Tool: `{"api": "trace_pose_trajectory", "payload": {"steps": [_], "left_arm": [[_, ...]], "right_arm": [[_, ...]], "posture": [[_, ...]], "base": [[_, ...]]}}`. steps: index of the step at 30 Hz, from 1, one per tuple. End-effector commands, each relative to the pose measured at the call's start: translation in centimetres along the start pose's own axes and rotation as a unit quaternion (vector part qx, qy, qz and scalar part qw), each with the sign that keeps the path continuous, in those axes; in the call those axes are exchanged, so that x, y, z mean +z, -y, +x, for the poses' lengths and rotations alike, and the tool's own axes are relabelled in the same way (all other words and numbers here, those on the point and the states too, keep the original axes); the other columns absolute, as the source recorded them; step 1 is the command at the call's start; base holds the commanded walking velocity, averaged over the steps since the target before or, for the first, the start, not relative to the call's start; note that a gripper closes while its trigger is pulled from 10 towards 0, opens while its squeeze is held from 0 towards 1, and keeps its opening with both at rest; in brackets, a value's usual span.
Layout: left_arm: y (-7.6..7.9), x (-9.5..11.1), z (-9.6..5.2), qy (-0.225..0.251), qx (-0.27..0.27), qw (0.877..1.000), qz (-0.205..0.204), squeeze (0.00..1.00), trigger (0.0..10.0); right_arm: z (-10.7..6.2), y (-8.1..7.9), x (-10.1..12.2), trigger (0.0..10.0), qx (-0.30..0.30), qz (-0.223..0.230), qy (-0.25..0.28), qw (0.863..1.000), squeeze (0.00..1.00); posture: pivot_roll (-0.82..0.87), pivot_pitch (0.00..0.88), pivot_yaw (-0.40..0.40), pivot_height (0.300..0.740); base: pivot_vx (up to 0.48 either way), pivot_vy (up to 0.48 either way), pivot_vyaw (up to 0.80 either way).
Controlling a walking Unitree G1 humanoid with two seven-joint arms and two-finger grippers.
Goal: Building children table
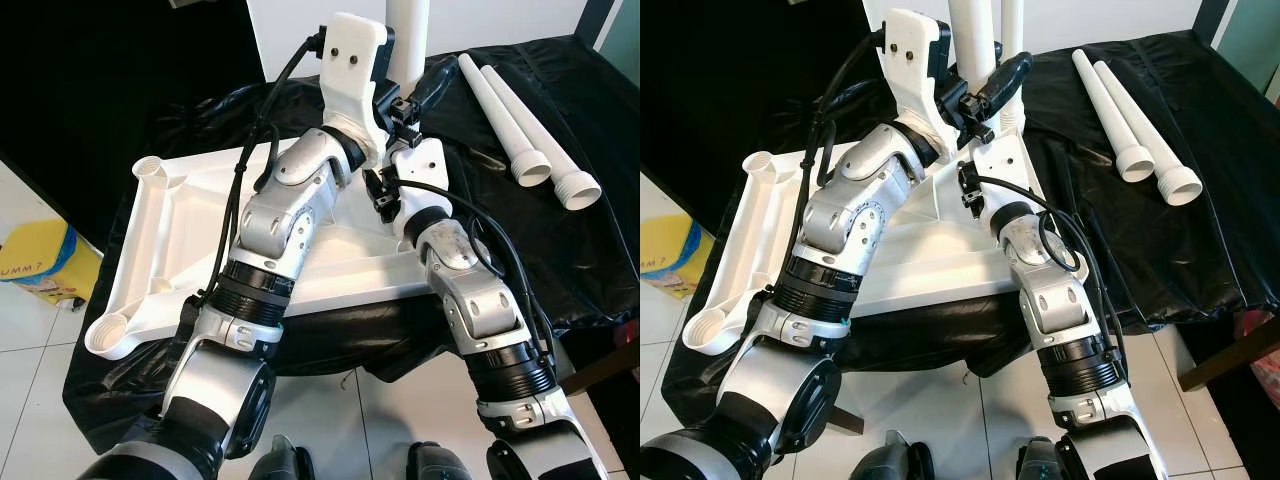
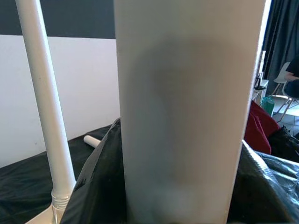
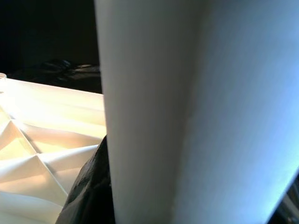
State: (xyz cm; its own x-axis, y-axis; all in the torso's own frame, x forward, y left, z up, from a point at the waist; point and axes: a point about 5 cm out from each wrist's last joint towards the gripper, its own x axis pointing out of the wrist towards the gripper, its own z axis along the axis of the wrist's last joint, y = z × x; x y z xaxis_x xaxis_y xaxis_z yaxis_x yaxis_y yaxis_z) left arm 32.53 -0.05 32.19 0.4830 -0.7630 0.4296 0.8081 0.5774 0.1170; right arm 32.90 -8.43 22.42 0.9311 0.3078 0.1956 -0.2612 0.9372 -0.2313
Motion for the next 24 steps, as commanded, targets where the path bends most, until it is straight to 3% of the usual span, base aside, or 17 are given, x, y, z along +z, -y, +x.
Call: {"api": "trace_pose_trajectory", "payload": {"steps": [1, 4, 5, 6, 7, 11, 12, 15, 16, 24], "left_arm": [[1.6, 0.4, 0.5, 0.008, -0.036, 0.999, 0.001, 0.00, 10.0], [1.7, 0.3, 0.4, 0.007, -0.038, 0.999, 0.001, 0.00, 10.0], [1.9, 0.2, 0.4, 0.007, -0.044, 0.999, -0.008, 0.78, 10.0], [1.9, 0.2, 0.4, 0.007, -0.044, 0.999, -0.008, 0.78, 10.0], [2.0, 0.2, 0.3, 0.008, -0.052, 0.998, -0.018, 1.00, 10.0], [2.3, 0.1, 0.1, 0.009, -0.063, 0.998, -0.023, 1.00, 10.0], [2.2, 0.1, 0.0, 0.008, -0.059, 0.998, -0.018, 0.86, 10.0], [2.1, 0.1, -0.1, 0.007, -0.055, 0.998, -0.013, 0.86, 10.0], [1.9, 0.1, -0.2, 0.007, -0.049, 0.999, -0.011, 0.00, 10.0], [-0.4, -0.2, -1.5, 0.013, 0.027, 0.999, -0.011, 0.00, 10.0]], "right_arm": [[0.4, -0.9, 0.0, 0.0, 0.018, 0.007, -0.010, 1.000, 0.00], [0.3, -0.9, -0.1, 0.0, 0.015, 0.011, -0.013, 1.000, 0.00], [0.3, -0.9, -0.2, 10.0, 0.009, 0.014, -0.016, 1.000, 0.00], [0.3, -0.9, -0.2, 10.0, 0.009, 0.014, -0.016, 1.000, 0.00], [0.3, -0.8, -0.3, 10.0, 0.001, 0.018, -0.020, 1.000, 0.00], [0.4, -0.4, -0.5, 10.0, -0.017, 0.027, -0.024, 0.999, 0.00], [0.3, -0.1, -0.6, 10.0, -0.030, 0.034, -0.027, 0.999, 0.00], [0.3, 0.2, -0.7, 10.0, -0.042, 0.037, -0.028, 0.998, 0.00], [0.2, 0.7, -0.9, 10.0, -0.063, 0.043, -0.032, 0.997, 0.00], [-0.6, 2.7, -2.2, 10.0, -0.117, 0.093, -0.062, 0.987, 0.00]], "posture": [[-0.15, 0.066, 0.091, 0.740], [-0.15, 0.061, 0.091, 0.740], [-0.15, 0.061, 0.091, 0.740], [-0.15, 0.061, 0.091, 0.740], [-0.15, 0.057, 0.089, 0.740], [-0.15, 0.052, 0.084, 0.740], [-0.15, 0.052, 0.084, 0.740], [-0.15, 0.052, 0.084, 0.740], [-0.15, 0.048, 0.079, 0.740], [-0.15, 0.043, 0.076, 0.740]], "base": [[0.000, 0.000, 0.00], [0.000, 0.000, 0.00], [0.000, 0.000, 0.00], [0.000, 0.000, 0.00], [0.000, 0.000, 0.00], [0.000, 0.000, 0.00], [0.000, 0.000, 0.00], [0.000, 0.000, 0.00], [0.000, 0.000, 0.00], [0.000, 0.000, 0.00]]}}
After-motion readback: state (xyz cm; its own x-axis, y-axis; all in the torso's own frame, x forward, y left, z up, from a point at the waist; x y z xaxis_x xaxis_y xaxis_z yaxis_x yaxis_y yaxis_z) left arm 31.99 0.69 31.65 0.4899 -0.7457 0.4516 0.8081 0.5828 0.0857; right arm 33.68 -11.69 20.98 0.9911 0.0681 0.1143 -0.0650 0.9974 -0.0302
